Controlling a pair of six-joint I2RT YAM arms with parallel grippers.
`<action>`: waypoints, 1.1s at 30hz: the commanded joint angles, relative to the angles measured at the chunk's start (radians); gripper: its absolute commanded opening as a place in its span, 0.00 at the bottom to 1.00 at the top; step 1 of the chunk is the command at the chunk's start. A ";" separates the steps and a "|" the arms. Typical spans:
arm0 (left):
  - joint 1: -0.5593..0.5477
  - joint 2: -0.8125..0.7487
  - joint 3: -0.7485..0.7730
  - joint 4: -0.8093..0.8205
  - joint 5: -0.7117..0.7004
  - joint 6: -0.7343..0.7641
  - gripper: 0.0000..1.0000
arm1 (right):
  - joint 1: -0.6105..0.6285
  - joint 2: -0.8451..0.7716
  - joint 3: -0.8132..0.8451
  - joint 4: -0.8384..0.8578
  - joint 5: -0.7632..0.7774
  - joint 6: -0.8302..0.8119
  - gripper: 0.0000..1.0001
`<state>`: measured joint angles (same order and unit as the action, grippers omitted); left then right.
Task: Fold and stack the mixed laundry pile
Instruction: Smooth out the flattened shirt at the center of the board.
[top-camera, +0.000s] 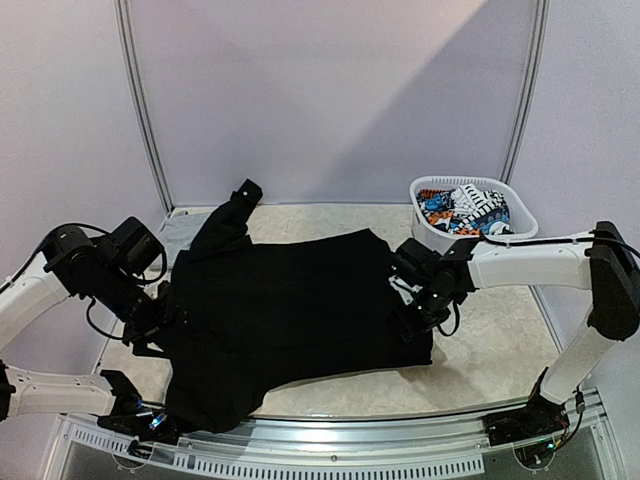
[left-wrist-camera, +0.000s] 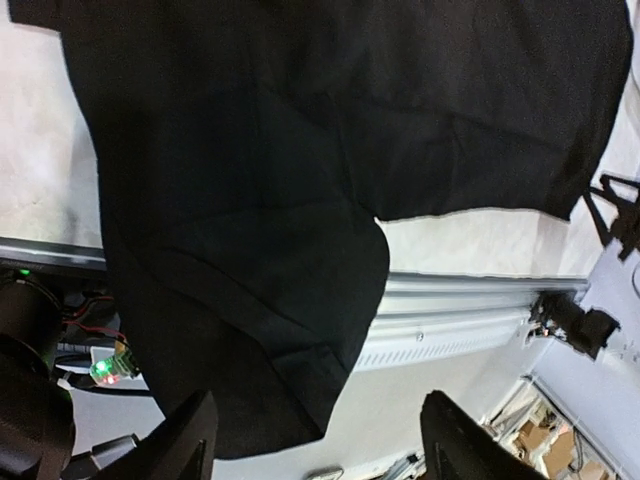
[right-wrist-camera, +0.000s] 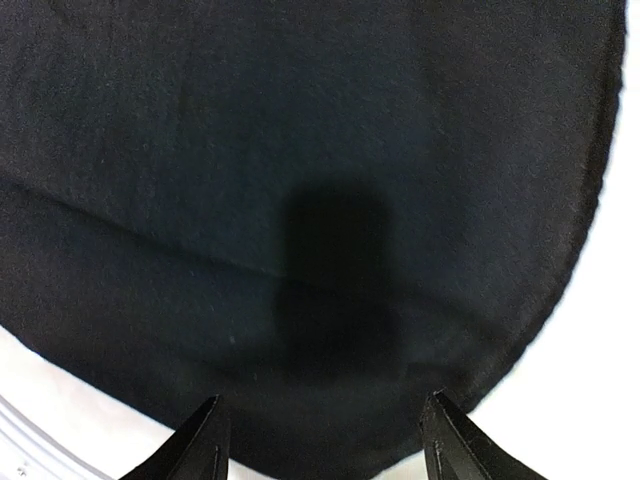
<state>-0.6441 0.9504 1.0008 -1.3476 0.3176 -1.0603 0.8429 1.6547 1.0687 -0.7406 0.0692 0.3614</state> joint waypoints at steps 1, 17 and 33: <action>-0.011 -0.023 -0.053 -0.305 -0.089 0.018 0.73 | -0.009 -0.066 -0.040 -0.031 0.012 0.085 0.66; -0.014 -0.184 -0.466 0.178 0.019 -0.167 0.49 | -0.041 -0.091 -0.112 -0.028 -0.035 0.193 0.65; -0.015 0.046 -0.052 -0.182 -0.175 0.049 0.57 | -0.042 -0.091 -0.134 -0.038 -0.042 0.224 0.65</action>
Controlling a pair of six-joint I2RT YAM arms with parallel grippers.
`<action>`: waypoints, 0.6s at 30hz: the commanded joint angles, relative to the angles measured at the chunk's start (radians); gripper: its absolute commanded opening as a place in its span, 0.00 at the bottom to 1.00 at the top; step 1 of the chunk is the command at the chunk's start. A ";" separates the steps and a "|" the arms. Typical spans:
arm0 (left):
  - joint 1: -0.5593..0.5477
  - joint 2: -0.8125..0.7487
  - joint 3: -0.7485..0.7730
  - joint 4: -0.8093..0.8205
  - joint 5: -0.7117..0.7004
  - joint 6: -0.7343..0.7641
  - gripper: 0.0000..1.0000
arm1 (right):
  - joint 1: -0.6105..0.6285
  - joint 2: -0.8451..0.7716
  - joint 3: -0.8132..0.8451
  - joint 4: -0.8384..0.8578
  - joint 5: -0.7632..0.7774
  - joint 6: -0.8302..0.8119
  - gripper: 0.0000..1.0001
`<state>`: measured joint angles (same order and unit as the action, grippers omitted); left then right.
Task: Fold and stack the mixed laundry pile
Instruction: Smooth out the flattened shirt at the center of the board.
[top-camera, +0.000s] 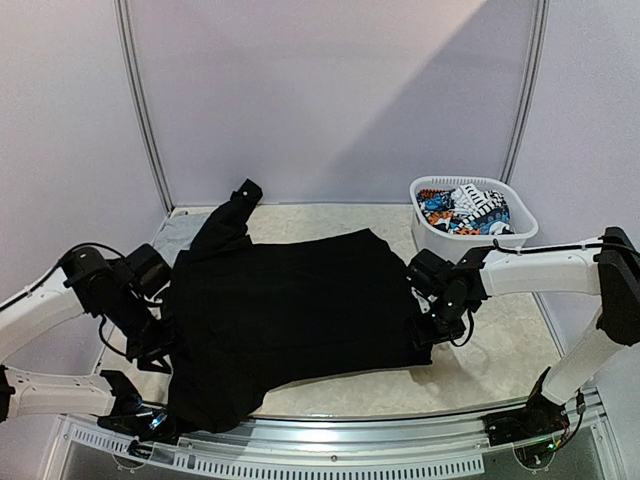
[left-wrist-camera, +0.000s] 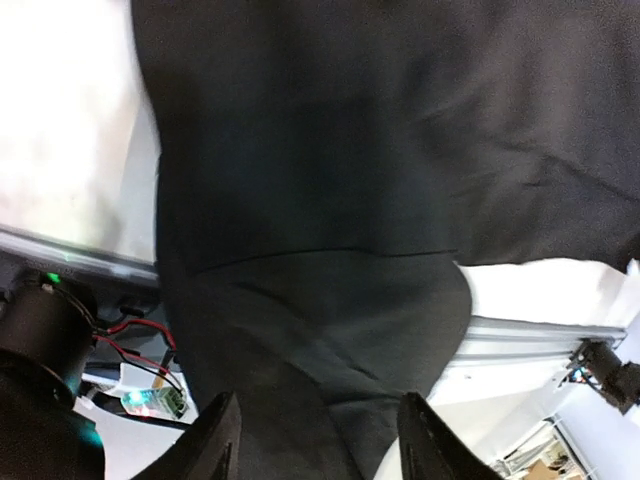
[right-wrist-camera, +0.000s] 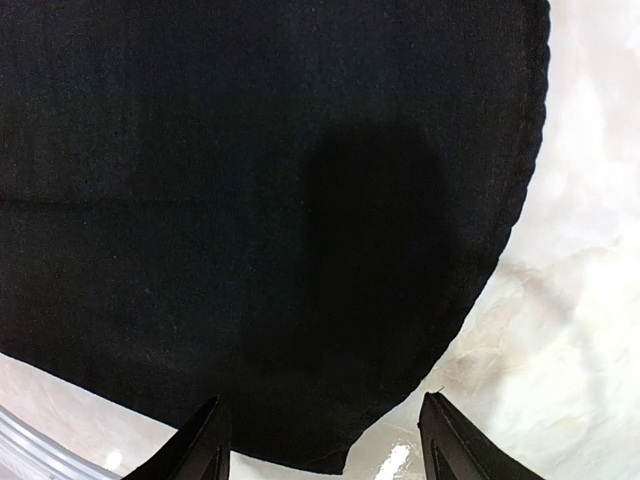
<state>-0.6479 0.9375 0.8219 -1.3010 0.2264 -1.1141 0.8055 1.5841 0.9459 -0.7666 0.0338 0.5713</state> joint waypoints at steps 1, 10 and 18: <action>-0.012 0.084 0.173 -0.253 -0.095 0.125 0.59 | -0.005 -0.021 -0.012 -0.011 -0.006 0.015 0.65; -0.012 0.170 0.265 -0.277 -0.066 0.182 0.50 | -0.005 -0.020 -0.018 -0.011 -0.003 0.019 0.65; -0.050 0.049 -0.086 0.023 0.134 0.086 0.50 | -0.005 -0.017 -0.025 -0.004 0.000 0.016 0.65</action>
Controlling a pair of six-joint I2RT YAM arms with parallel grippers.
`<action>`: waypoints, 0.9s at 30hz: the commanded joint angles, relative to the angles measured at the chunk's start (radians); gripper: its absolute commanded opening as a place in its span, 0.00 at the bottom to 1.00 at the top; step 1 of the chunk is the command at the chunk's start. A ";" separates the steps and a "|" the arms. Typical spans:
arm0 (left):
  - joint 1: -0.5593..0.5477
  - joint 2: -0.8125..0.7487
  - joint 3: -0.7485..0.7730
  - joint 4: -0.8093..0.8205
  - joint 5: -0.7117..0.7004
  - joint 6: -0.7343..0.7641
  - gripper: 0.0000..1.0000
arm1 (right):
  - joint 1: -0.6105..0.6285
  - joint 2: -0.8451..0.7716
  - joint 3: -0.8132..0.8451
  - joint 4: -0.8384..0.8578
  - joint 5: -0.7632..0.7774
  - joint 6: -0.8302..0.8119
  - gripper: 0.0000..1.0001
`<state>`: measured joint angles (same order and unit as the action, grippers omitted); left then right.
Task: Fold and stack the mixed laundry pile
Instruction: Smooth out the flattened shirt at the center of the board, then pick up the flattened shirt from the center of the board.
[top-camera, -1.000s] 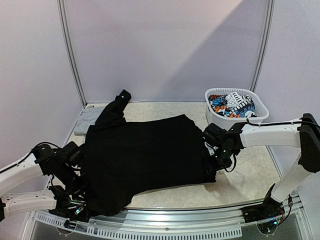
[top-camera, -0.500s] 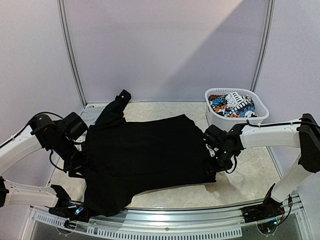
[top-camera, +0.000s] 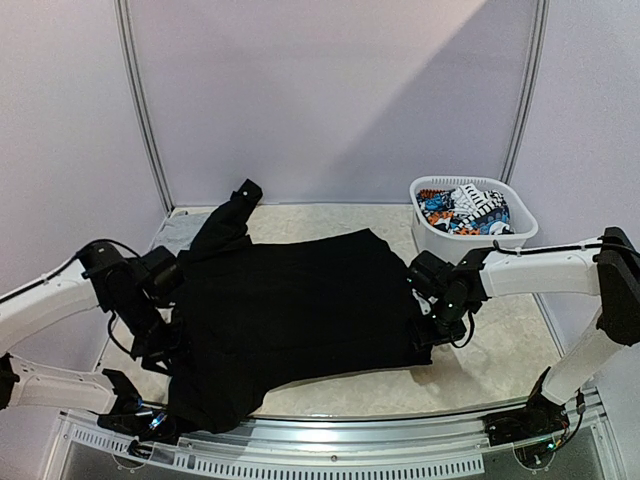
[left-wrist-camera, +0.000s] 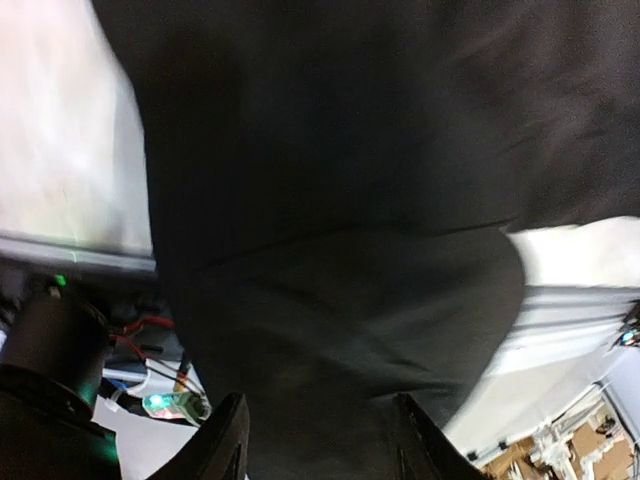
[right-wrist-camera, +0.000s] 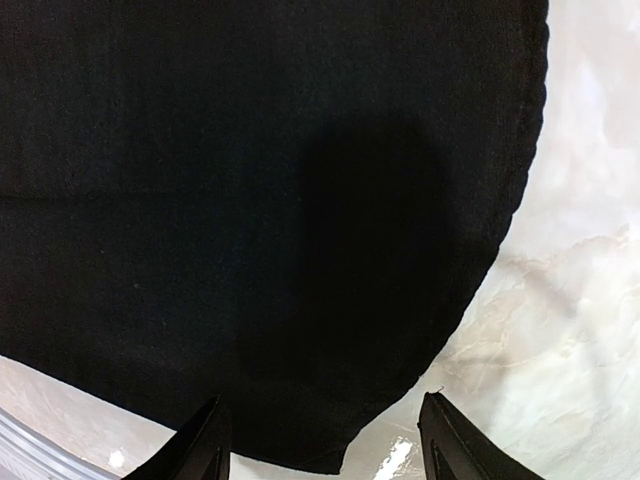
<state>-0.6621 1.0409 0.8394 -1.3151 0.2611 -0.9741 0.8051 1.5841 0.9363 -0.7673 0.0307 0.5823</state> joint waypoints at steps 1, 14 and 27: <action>-0.041 -0.063 -0.136 0.061 0.101 -0.062 0.50 | -0.005 -0.015 -0.017 -0.001 0.004 0.005 0.65; -0.074 -0.093 -0.245 0.282 0.024 -0.171 0.49 | -0.021 -0.034 -0.046 0.027 -0.019 0.000 0.67; -0.074 -0.205 -0.379 0.369 -0.046 -0.223 0.36 | -0.048 -0.076 -0.090 0.085 -0.066 -0.007 0.69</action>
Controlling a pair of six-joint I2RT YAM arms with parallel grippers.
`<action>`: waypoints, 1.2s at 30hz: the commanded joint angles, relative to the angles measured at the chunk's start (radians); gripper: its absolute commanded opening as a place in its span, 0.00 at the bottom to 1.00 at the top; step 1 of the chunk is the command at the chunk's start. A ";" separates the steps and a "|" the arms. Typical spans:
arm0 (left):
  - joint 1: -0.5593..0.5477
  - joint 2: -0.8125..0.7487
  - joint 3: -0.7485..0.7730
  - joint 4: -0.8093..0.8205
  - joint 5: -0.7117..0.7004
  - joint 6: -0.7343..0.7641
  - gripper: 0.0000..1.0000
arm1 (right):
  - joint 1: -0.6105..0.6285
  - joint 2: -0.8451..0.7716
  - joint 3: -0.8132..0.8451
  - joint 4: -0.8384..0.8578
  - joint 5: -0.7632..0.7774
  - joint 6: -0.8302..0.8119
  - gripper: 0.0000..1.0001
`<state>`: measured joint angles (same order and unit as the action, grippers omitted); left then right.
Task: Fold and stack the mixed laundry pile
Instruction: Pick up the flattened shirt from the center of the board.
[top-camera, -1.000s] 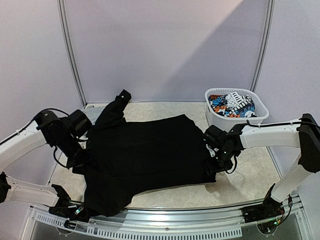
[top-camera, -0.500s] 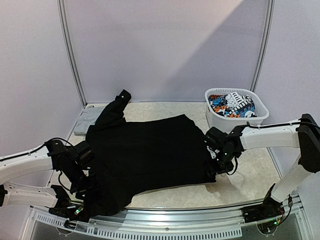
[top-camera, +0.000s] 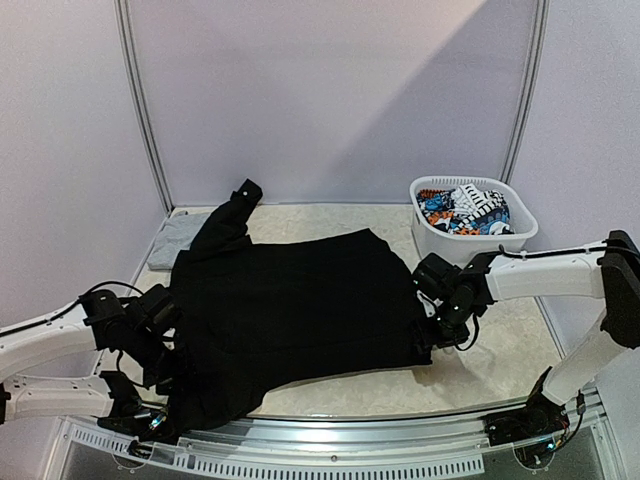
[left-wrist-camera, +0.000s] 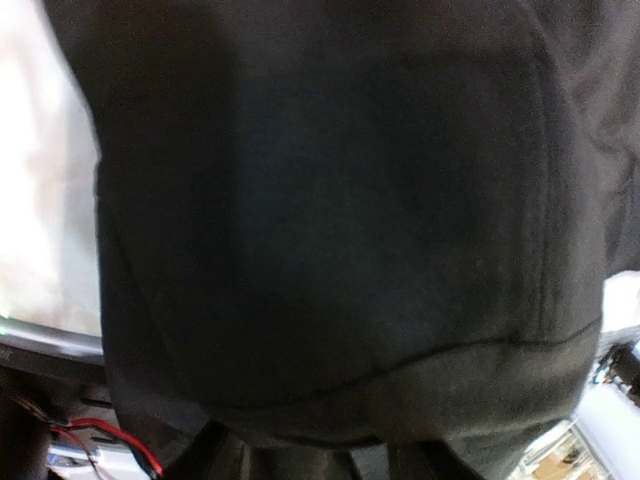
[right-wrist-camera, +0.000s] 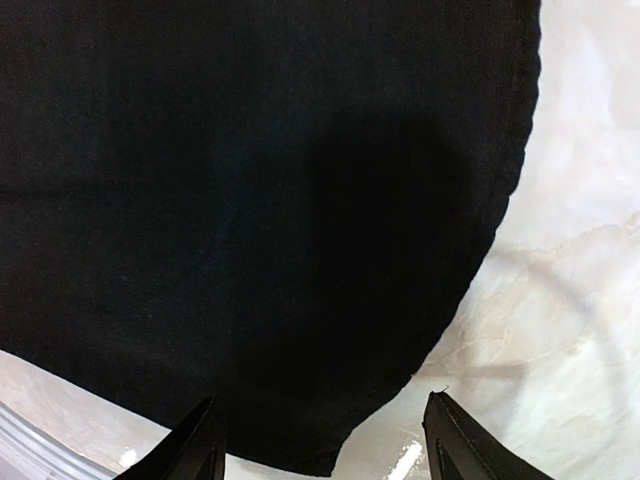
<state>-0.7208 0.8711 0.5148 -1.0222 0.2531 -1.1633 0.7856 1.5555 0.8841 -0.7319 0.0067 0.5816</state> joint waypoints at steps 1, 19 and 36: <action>-0.016 -0.044 -0.064 0.081 -0.043 -0.039 0.27 | -0.045 -0.057 -0.046 0.066 -0.051 -0.007 0.69; -0.016 -0.104 0.053 -0.101 -0.098 -0.009 0.25 | -0.193 -0.184 -0.223 0.126 -0.305 -0.023 0.67; -0.016 -0.021 0.011 0.033 -0.152 0.029 0.38 | -0.193 -0.064 -0.225 0.221 -0.435 -0.051 0.41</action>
<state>-0.7250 0.8169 0.5526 -1.0481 0.1257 -1.1648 0.5934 1.4464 0.6609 -0.5247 -0.4175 0.5404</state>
